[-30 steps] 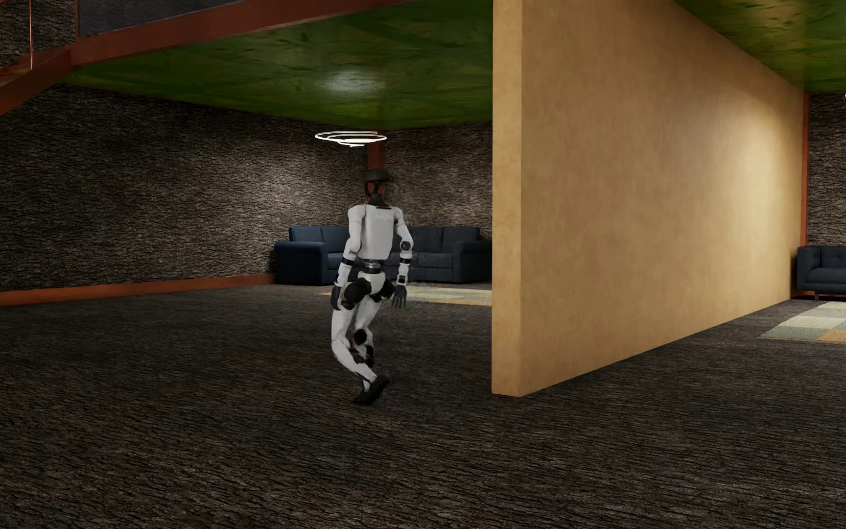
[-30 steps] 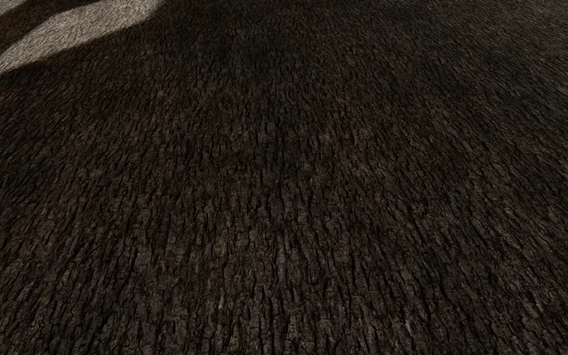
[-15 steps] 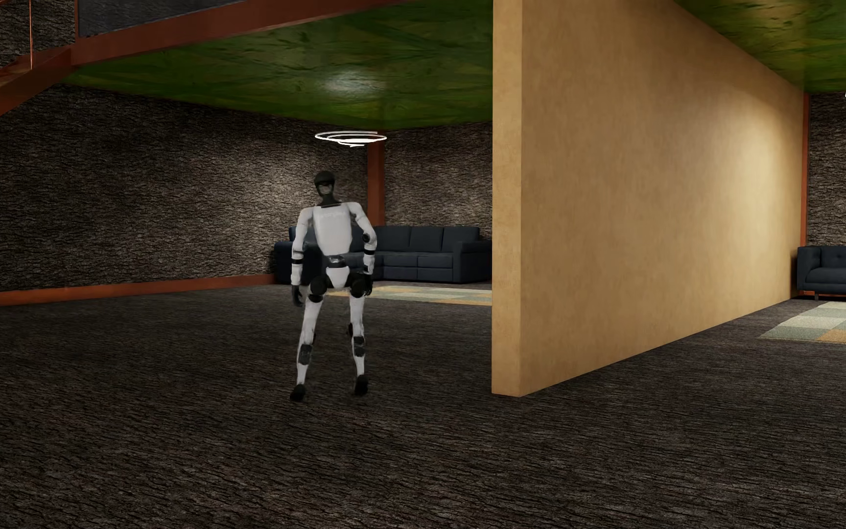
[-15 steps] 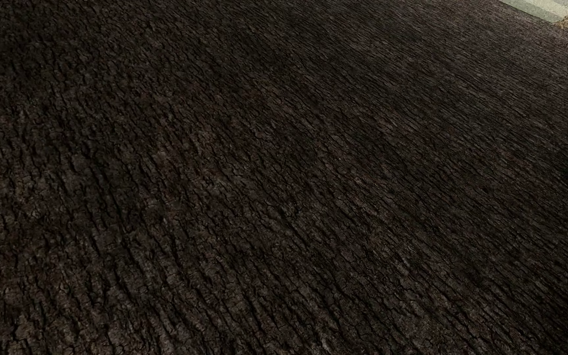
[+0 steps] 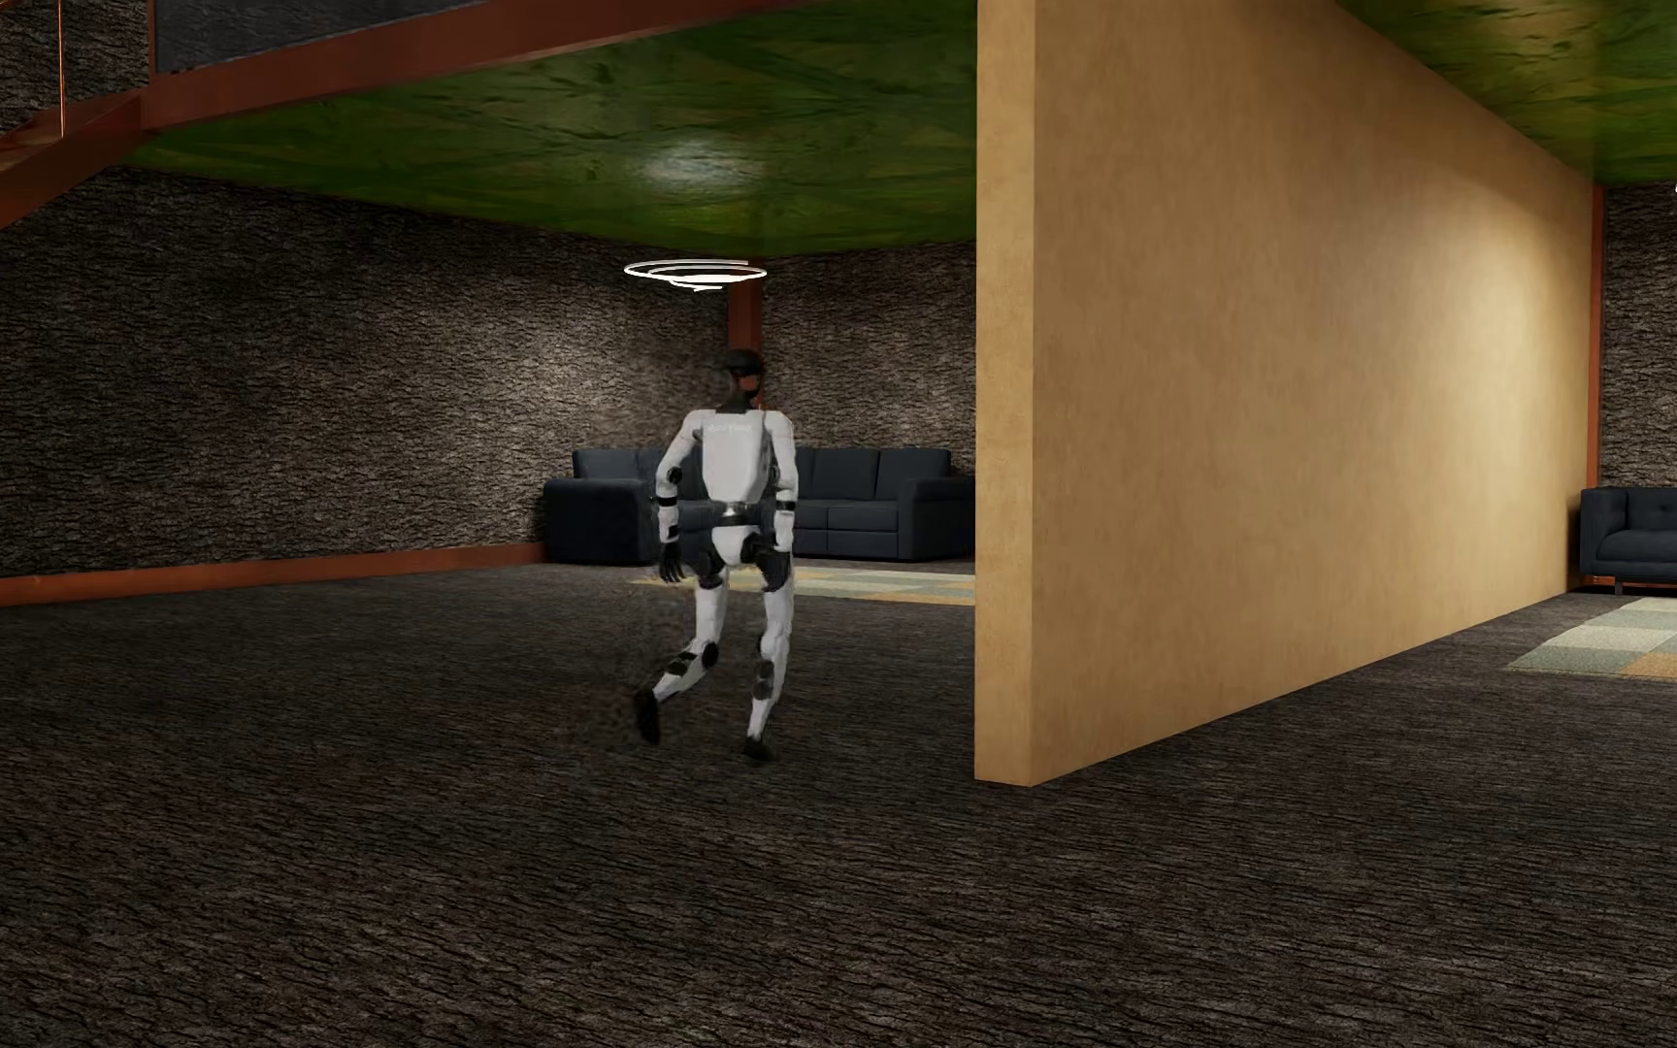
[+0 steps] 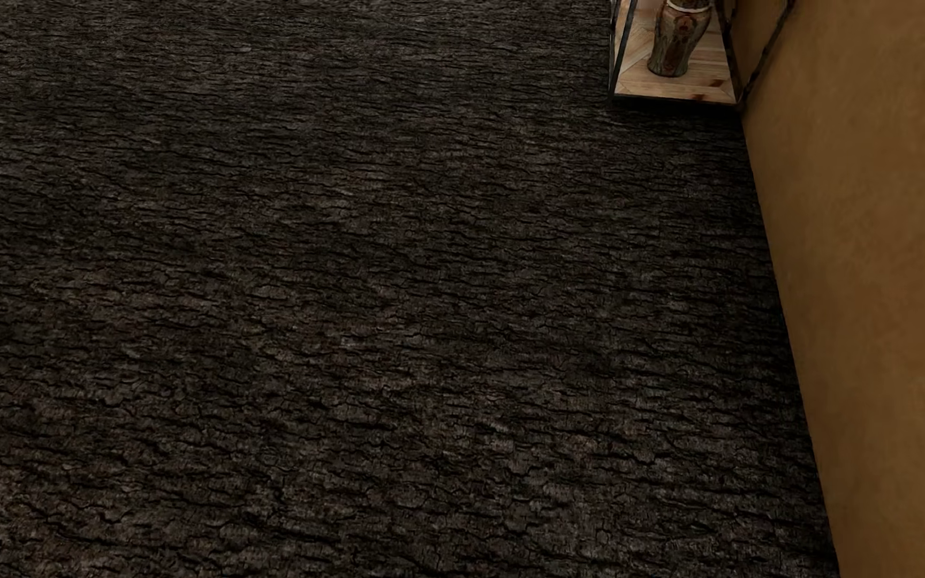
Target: Go around the corner
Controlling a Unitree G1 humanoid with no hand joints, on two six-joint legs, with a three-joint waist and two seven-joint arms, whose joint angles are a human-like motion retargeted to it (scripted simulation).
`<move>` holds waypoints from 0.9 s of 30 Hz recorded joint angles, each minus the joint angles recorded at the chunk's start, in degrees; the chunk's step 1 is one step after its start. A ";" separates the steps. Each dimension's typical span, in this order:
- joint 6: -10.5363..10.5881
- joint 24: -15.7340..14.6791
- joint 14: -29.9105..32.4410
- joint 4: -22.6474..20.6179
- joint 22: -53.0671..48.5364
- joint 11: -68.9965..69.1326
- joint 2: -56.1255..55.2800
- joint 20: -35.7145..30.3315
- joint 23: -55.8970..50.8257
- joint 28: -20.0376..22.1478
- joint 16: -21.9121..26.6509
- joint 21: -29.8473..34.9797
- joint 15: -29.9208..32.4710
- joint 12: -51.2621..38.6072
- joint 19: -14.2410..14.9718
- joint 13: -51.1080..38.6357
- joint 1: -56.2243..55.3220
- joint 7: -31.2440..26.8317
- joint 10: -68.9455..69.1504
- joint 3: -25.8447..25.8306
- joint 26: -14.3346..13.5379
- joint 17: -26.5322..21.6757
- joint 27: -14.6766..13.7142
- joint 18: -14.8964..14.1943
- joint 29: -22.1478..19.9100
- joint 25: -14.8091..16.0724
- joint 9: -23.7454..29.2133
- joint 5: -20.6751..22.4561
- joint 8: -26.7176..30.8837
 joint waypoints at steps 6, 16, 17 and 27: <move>-0.67 0.00 0.71 -4.43 4.35 -13.56 30.71 -6.38 -18.38 0.00 -0.20 -20.06 -18.86 8.75 0.00 -13.08 -23.20 0.00 -36.38 15.75 0.00 -1.99 0.00 0.00 0.00 0.00 -1.19 -2.02 0.00; -1.72 0.00 -1.97 -12.48 0.98 44.50 10.32 -3.55 -10.88 0.00 -3.39 -15.63 7.77 3.70 0.00 -8.79 -9.28 0.00 -31.16 4.75 0.00 -0.01 0.00 0.00 0.00 0.00 -1.30 -9.56 0.00; -0.01 0.00 -1.99 -12.45 -3.18 41.11 5.36 -3.22 -10.84 0.00 -3.84 -17.02 9.08 2.23 0.00 -4.58 -3.01 0.00 -35.03 1.09 0.00 -0.23 0.00 0.00 0.00 0.00 -0.97 -8.00 0.00; 2.80 0.00 10.37 -2.62 -14.09 -1.92 -14.33 7.97 6.54 0.00 -4.19 3.56 17.06 -6.49 0.00 7.66 23.17 0.00 -29.67 -13.83 0.00 1.47 0.00 0.00 0.00 0.00 -3.36 -2.97 0.00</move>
